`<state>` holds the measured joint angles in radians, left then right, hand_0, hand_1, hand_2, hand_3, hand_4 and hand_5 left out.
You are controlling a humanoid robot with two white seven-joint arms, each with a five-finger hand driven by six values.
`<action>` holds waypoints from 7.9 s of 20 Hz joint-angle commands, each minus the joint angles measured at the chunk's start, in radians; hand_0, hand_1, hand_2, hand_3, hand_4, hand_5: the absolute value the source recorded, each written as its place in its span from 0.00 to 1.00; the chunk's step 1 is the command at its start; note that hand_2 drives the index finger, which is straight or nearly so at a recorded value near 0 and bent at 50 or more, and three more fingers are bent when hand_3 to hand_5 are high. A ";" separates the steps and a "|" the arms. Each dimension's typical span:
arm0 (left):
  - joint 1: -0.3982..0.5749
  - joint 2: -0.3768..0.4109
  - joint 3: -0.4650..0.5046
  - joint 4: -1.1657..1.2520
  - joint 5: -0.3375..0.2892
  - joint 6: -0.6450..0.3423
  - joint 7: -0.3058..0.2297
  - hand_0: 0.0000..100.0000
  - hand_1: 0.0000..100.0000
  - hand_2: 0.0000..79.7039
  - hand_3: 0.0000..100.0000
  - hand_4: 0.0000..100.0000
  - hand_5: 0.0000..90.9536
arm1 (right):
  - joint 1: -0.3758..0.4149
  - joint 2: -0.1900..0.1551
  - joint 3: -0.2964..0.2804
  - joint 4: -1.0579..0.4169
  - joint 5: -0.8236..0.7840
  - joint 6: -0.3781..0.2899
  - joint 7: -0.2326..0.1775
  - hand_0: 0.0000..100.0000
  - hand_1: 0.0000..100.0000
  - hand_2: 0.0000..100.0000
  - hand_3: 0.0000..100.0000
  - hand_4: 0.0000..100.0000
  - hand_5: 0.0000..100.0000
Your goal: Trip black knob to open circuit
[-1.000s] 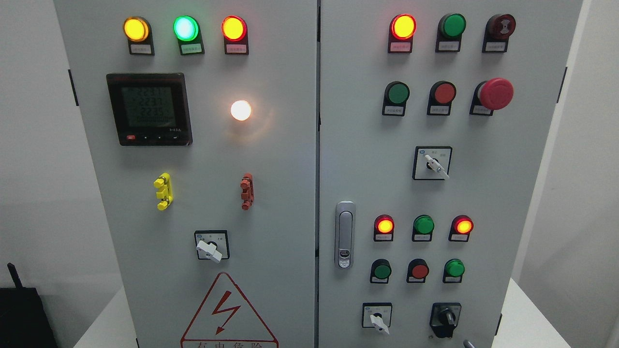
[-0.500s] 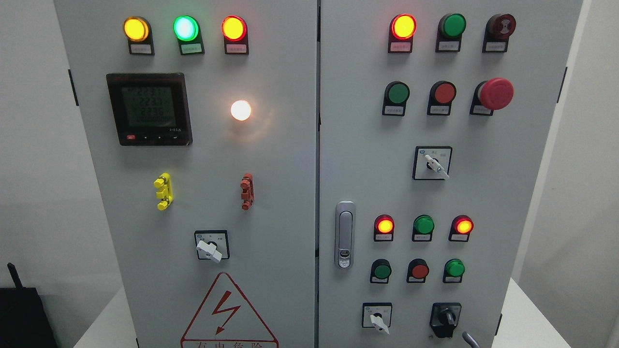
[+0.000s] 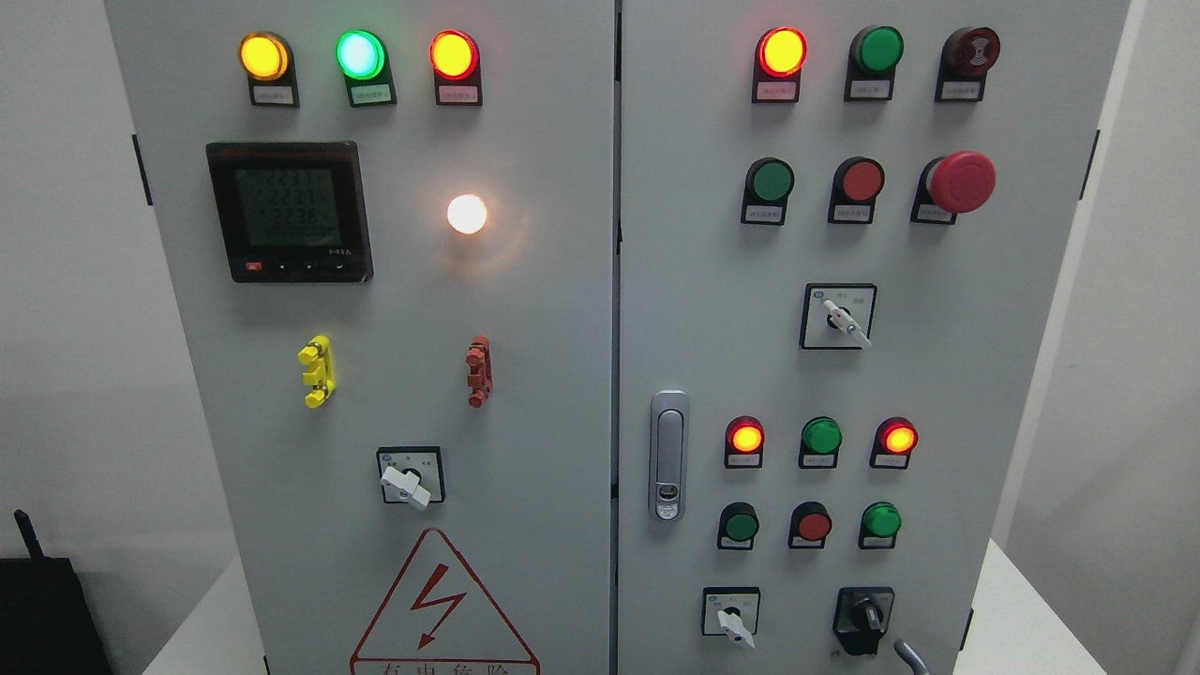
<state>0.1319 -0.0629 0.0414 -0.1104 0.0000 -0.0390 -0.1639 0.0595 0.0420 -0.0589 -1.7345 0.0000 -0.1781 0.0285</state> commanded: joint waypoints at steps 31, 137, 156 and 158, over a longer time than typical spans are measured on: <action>0.000 0.000 0.000 0.000 -0.023 0.001 0.000 0.12 0.39 0.00 0.00 0.00 0.00 | -0.001 0.012 0.053 -0.008 -0.026 0.003 0.001 0.00 0.00 0.00 1.00 0.98 1.00; 0.000 0.000 0.000 0.000 -0.023 -0.001 0.000 0.12 0.39 0.00 0.00 0.00 0.00 | -0.003 0.010 0.065 -0.008 -0.031 0.012 -0.001 0.00 0.00 0.00 1.00 0.98 1.00; 0.000 0.000 0.000 0.000 -0.023 0.001 0.000 0.12 0.39 0.00 0.00 0.00 0.00 | -0.003 0.004 0.039 -0.005 -0.052 0.014 0.001 0.00 0.00 0.00 1.00 0.98 1.00; 0.000 0.000 0.000 0.000 -0.023 -0.001 0.000 0.12 0.39 0.00 0.00 0.00 0.00 | -0.004 0.004 0.034 -0.005 -0.052 0.014 0.001 0.00 0.00 0.00 1.00 0.98 1.00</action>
<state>0.1319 -0.0629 0.0414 -0.1104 0.0000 -0.0390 -0.1639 0.0567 0.0481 0.0005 -1.7408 -0.0500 -0.1644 0.0301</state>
